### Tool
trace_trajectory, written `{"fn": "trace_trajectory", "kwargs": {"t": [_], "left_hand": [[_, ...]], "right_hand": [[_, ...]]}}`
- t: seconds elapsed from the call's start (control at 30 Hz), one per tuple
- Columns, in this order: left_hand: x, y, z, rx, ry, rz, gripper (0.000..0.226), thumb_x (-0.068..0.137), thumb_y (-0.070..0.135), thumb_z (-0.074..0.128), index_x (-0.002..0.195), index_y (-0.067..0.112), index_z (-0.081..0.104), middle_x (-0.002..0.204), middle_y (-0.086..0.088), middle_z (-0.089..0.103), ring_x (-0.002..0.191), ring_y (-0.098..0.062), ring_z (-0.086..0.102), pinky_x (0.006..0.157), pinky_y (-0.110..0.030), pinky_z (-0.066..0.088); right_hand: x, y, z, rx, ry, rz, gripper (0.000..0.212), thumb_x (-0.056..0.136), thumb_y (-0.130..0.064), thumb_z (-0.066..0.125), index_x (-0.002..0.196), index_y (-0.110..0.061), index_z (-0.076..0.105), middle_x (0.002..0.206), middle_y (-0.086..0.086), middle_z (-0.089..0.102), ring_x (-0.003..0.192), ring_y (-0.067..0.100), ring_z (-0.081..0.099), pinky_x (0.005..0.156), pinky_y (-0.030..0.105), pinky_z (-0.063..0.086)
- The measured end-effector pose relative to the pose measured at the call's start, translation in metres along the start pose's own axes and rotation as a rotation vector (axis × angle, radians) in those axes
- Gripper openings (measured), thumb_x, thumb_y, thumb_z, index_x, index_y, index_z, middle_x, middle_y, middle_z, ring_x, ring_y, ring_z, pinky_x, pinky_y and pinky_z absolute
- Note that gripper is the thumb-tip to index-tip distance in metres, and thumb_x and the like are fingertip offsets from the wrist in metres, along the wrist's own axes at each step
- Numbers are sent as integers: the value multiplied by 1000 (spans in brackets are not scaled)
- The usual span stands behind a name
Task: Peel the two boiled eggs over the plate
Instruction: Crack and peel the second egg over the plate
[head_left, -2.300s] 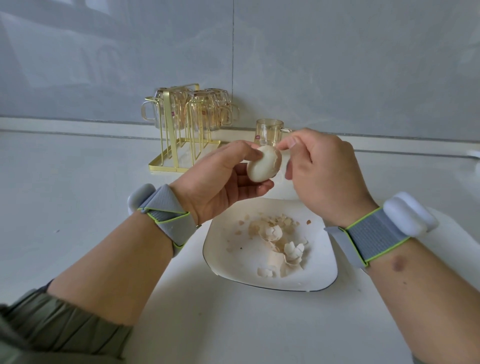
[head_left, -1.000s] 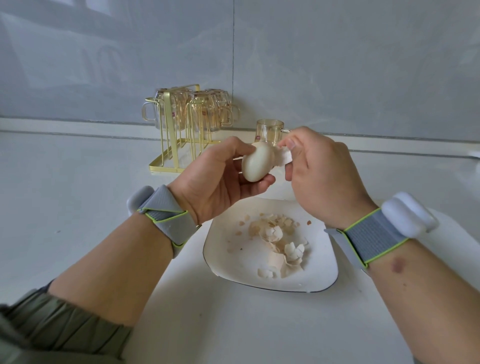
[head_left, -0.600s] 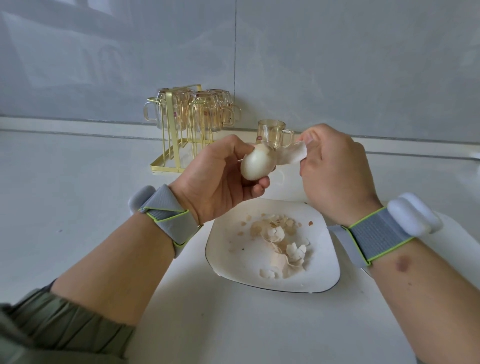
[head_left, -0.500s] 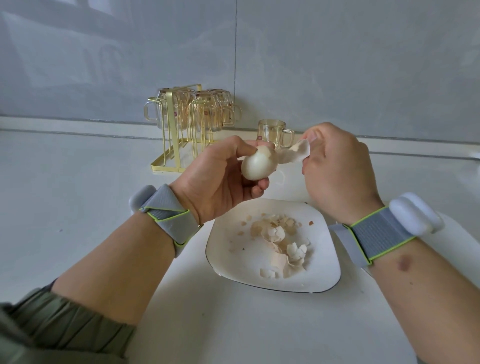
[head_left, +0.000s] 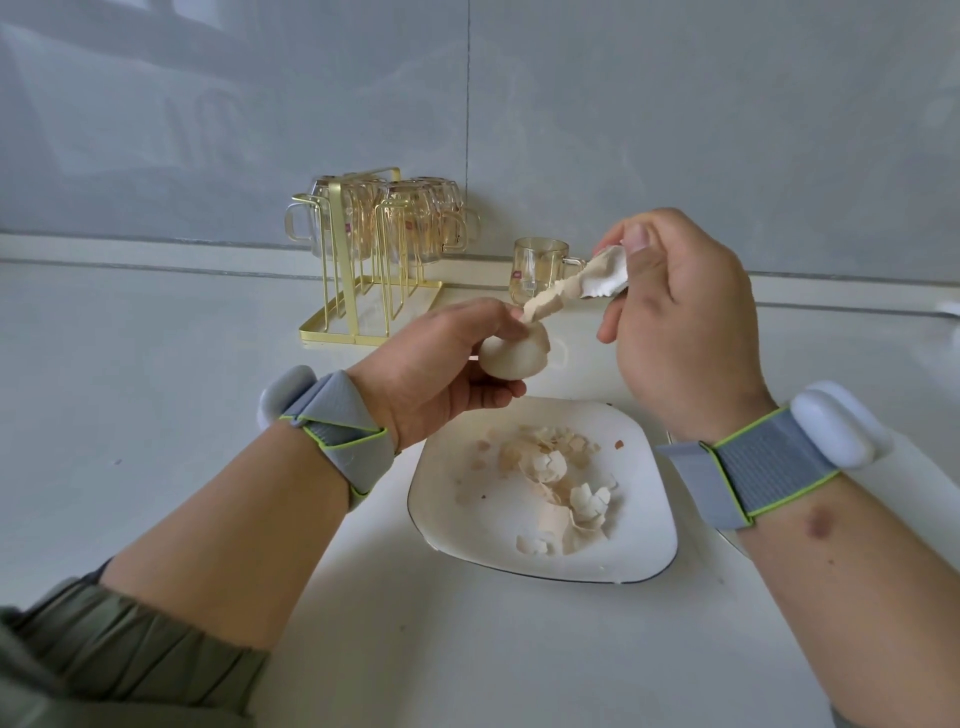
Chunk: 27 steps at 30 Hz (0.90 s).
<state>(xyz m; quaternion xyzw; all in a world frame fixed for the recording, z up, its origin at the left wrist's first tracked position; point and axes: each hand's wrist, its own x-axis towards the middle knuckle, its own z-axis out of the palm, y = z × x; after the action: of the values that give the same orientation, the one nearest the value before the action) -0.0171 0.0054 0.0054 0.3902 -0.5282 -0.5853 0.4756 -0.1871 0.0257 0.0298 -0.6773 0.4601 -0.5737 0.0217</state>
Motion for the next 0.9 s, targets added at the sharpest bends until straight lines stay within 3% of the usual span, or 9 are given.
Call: {"fn": "trace_trajectory", "kwargs": {"t": [0.2, 0.3, 0.47, 0.63, 0.8, 0.9], "left_hand": [[1, 1, 0, -31, 18, -16, 9, 90, 11, 61, 87, 12, 70, 90, -13, 64, 62, -24, 64, 57, -28, 54], [2, 2, -1, -94, 50, -35, 7, 91, 9, 62, 85, 10, 66, 95, -15, 63, 67, -27, 64, 60, -28, 56], [4, 4, -4, -155, 90, -25, 10, 94, 8, 59, 86, 9, 64, 92, -14, 63, 71, -27, 61, 63, -28, 57], [4, 4, -4, -221, 136, -33, 11, 96, 12, 57, 100, 4, 65, 103, -17, 60, 73, -28, 63, 63, -27, 57], [3, 5, -4, -277, 155, -43, 14, 97, 13, 56, 105, 3, 63, 107, -20, 58, 74, -29, 63, 61, -28, 56], [2, 6, -4, -293, 167, -54, 12, 97, 12, 56, 102, 3, 62, 104, -20, 59, 72, -30, 64, 63, -29, 57]], "right_hand": [[-2, 0, 1, 41, -46, -41, 28, 105, -11, 36, 90, -10, 60, 62, -14, 56, 55, 0, 56, 56, 10, 38], [-4, 0, 0, 27, -140, -53, 28, 107, -16, 36, 90, -13, 58, 66, -14, 58, 51, -8, 57, 50, 15, 40], [-11, -1, 5, -26, -374, -70, 27, 106, -22, 38, 89, -17, 60, 61, -9, 59, 47, -6, 57, 49, 21, 44], [-4, 1, 2, 68, -211, -29, 31, 107, -23, 35, 85, -23, 56, 60, -6, 58, 48, 5, 51, 54, 30, 46], [3, 1, 0, 283, 82, 78, 34, 105, -24, 33, 77, -30, 52, 64, -10, 52, 44, 3, 47, 50, 22, 38], [5, 1, 0, 343, 122, 98, 34, 104, -25, 34, 75, -27, 52, 64, -13, 52, 46, 3, 46, 48, 19, 37]]}}
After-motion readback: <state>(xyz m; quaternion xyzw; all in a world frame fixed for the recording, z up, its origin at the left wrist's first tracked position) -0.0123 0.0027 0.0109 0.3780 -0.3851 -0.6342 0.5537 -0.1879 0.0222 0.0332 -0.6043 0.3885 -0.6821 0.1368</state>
